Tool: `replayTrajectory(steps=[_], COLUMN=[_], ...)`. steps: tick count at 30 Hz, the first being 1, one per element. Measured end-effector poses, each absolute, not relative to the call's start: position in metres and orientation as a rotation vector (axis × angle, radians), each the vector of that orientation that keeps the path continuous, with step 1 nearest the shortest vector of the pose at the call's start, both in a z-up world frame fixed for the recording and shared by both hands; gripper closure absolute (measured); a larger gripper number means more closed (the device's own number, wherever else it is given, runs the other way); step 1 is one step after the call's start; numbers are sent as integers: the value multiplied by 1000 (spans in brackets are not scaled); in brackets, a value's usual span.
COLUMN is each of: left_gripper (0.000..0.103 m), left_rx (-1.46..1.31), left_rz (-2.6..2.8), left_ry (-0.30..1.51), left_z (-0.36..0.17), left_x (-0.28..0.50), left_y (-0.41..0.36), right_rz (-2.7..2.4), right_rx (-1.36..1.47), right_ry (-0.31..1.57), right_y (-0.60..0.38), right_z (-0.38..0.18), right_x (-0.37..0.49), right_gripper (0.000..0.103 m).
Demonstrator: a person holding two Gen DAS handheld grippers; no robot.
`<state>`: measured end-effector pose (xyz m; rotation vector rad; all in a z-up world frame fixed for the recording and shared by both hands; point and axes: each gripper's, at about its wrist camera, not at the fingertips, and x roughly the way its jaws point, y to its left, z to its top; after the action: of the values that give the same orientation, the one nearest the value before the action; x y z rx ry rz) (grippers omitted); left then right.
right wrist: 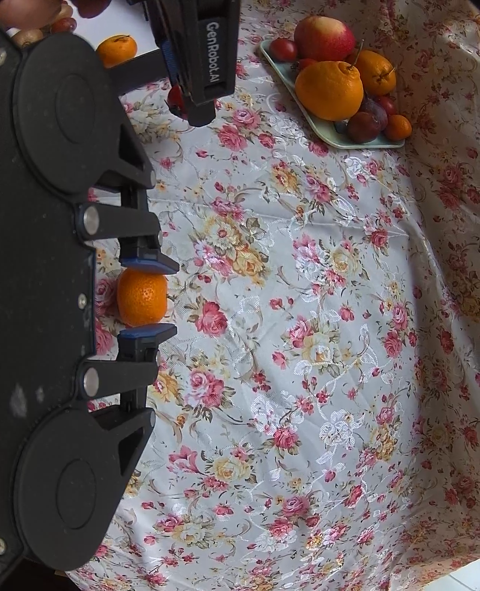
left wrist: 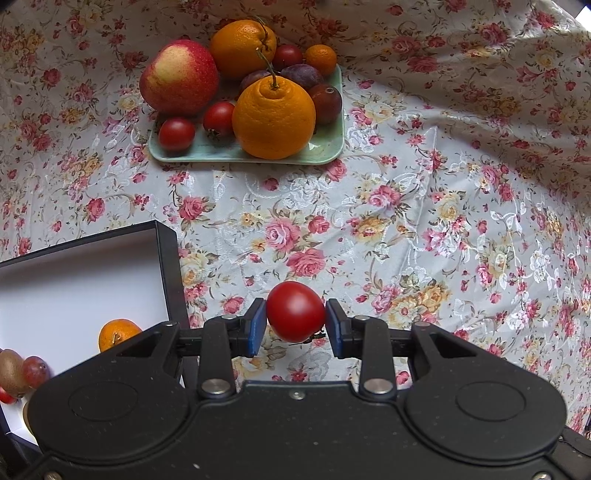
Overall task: Organize fruits
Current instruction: 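Lift the tomato and tangerine and carry them toward the white box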
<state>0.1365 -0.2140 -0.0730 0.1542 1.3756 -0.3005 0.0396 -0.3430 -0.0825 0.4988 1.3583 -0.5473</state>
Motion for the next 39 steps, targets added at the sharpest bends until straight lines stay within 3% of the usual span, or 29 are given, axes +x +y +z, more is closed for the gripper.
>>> replayTrajectory(steps=[8,11,24,31,39], left_gripper=[60,60,60,60,60], left_rx=[158,154,142,147,147], left_rz=[-307,-307,-298,-296,-295], left_ry=[1376,1377,1379,1379,1376], left_z=[-72,-71,-70,-70,-68], left_x=[135,135,138,138,137], left_y=[-215,-214,-211,-212,-211], right_rz=[-553,-549,-624,-621,-656], right_rx=[477,497,765,697,633], right_ry=[1356,1369,1347,1455,1434], right_y=[-340,-340,-347,-334,-327], right_z=[-80,-82,-98,-105,-105], right_x=[38,37,26,30,28], right_gripper=[73,66,63,60,62])
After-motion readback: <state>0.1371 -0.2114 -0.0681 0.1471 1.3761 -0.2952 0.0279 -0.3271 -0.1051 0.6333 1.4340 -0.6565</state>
